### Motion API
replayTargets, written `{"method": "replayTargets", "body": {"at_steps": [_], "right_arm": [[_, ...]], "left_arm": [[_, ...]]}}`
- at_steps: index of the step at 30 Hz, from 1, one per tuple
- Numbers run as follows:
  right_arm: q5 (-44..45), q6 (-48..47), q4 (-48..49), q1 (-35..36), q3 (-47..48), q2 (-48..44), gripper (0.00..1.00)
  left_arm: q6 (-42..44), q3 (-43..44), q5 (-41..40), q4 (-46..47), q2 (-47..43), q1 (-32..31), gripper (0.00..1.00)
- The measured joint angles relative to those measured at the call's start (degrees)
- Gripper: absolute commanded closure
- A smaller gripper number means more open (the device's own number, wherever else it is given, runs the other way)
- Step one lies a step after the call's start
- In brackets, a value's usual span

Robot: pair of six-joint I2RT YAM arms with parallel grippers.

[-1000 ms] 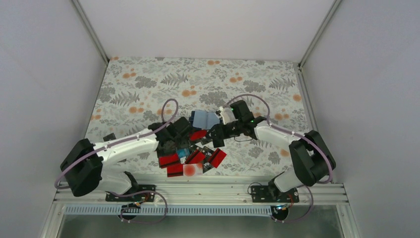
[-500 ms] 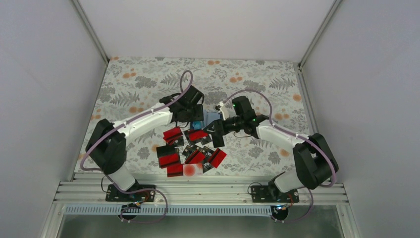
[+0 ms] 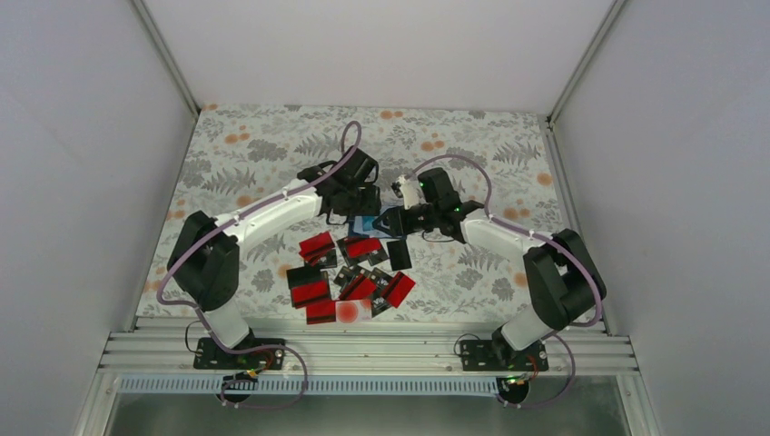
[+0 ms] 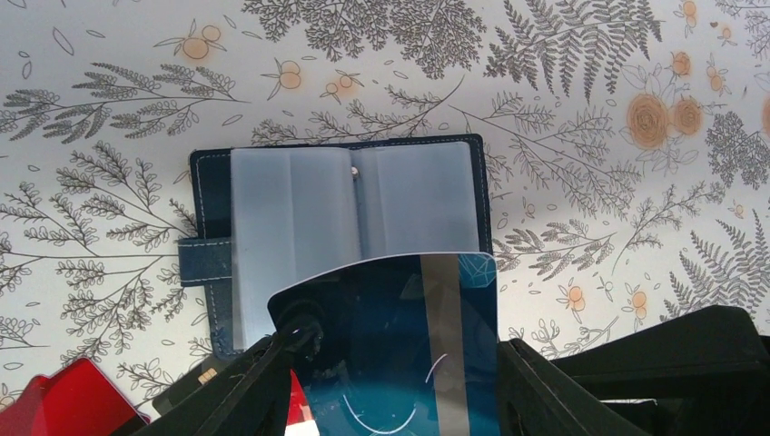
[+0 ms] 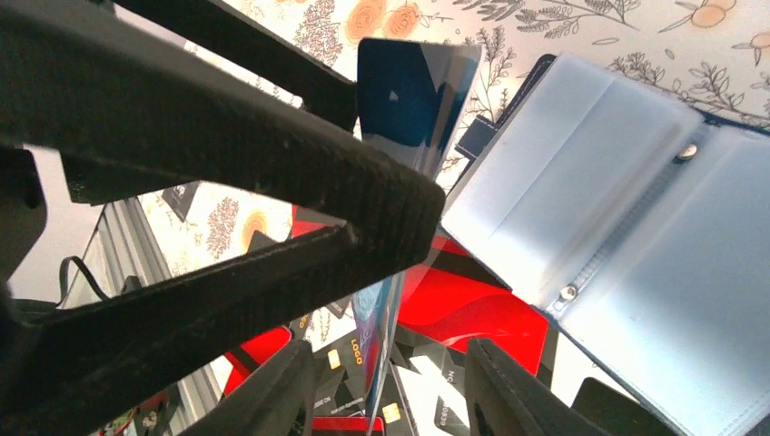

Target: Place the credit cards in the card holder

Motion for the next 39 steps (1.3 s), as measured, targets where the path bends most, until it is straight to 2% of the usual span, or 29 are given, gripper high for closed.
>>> {"method": "replayTargets", "body": {"at_steps": [6,14,18,24,29,34,39], "right_arm": [[1.2,1.1,0.6,0.0,0.2,0.1,0.79],[0.1,3.9,3.3,0.0,0.4,2.5,0.95],[-0.7,5.1,3.9,0.0,0.4,2.8,0.96],[-1.6,5.7,4.1,-0.3,0.4,2.8,0.96],[-3.3,6.4,4.2,-2.0,0.4,2.7,0.96],[-6.4,7.6,5.2,-4.9,0.4,2.5,0.96],[-9.7,12.2,7.5,-8.7,0.4,1.9,0.96]], "left_arm": [[0.0,0.0,1.2,0.1,0.1,0.1,0.46],[0.0,0.0,1.8,0.3,0.1,0.2,0.46],[0.0,-0.2,1.9,1.2,0.1,0.2,0.42],[0.7,-1.7,1.2,2.4,-0.5,0.4,0.23],[2.8,-4.5,1.0,4.4,-4.5,2.8,0.09],[5.4,-8.9,2.7,9.1,-10.9,6.7,0.1],[5.4,-19.5,12.8,20.2,-19.0,13.9,0.16]]}}
